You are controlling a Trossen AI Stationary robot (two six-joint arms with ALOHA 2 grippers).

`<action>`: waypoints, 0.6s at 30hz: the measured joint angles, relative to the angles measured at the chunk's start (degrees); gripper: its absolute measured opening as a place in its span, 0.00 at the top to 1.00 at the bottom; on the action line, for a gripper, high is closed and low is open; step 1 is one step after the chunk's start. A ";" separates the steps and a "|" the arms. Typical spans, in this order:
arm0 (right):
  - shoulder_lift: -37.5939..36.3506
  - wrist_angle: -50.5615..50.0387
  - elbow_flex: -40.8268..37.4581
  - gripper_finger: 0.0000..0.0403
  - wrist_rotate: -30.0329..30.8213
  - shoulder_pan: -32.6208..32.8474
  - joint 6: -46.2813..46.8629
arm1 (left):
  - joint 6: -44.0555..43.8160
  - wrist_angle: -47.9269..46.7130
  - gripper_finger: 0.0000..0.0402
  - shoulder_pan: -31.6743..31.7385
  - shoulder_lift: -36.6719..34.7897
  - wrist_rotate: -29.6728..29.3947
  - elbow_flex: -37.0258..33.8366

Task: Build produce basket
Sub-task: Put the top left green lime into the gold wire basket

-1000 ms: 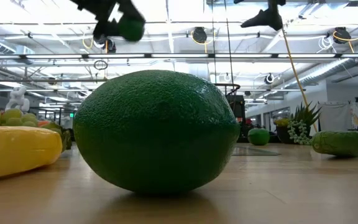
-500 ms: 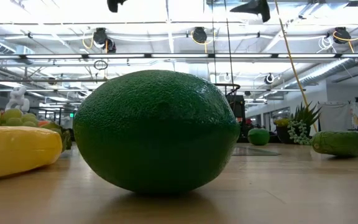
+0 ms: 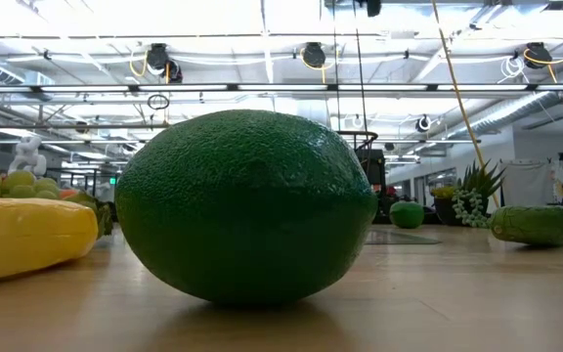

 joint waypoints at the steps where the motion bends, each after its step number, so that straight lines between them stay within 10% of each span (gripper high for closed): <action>1: 0.70 0.23 0.76 0.17 1.44 1.32 -1.23 | -0.68 0.59 0.19 0.00 0.00 0.01 0.00; 18: 9.06 -0.92 15.42 0.17 10.05 10.88 -21.47 | 11.65 0.07 0.21 0.74 0.46 -0.21 0.02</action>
